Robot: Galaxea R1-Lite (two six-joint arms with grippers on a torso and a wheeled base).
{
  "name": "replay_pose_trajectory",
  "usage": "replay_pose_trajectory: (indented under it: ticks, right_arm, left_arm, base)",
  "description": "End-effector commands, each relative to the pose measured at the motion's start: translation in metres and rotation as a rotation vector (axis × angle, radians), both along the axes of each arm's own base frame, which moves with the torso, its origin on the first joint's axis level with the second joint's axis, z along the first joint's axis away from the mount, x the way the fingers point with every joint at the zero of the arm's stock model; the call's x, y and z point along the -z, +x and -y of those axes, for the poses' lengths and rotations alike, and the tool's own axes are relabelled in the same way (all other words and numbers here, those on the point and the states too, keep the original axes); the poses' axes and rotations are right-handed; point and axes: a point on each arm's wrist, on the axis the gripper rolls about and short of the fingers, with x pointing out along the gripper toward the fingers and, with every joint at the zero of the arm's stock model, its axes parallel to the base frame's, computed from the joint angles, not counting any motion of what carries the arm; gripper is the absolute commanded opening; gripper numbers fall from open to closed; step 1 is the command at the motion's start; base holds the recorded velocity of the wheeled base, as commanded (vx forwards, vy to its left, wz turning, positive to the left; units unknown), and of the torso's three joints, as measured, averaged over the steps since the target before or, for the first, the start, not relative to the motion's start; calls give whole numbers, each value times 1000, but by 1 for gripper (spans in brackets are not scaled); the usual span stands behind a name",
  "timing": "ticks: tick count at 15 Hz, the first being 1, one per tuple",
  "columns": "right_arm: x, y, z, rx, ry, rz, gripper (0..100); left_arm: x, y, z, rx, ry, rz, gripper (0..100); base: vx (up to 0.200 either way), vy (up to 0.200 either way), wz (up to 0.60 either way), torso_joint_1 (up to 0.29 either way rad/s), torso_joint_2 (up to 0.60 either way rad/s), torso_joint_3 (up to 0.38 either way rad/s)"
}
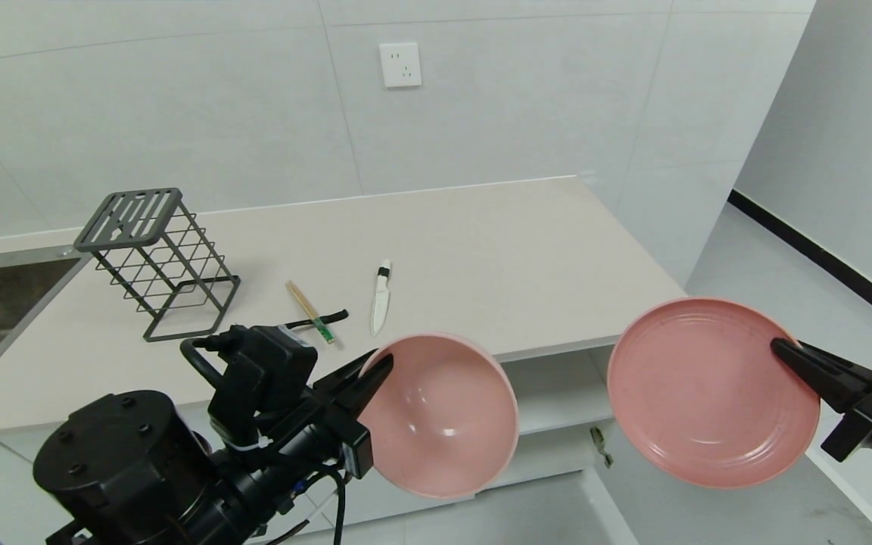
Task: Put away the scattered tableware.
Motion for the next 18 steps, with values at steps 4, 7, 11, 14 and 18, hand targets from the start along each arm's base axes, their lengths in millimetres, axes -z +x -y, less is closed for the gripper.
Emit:
replay_pose_trajectory:
  ticks: [4,7,11,14,18]
  right_arm:
    - [4,3,-1,-4,-3,-20,0]
    - [6,5,-1,-5,-6,-37,0]
    - [11,8,-7,-37,-11,-62,0]
    - [14,9,-8,-39,-13,-78,0]
    - [20,13,-11,-54,-20,-111,0]
  left_arm:
    - [6,-6,-4,1,23,-28,0]
    - [6,-7,-5,1,24,-29,0]
    - [6,-10,-7,1,24,-29,0]
    - [4,-13,-10,0,20,-24,0]
    - [3,-19,-15,0,21,-25,0]
  base:
    - [0,0,0,-187,377,185]
    - [0,0,0,-230,458,230]
    - [0,0,0,-275,551,268]
    - [0,0,0,-279,551,263]
    - [0,0,0,-262,522,253]
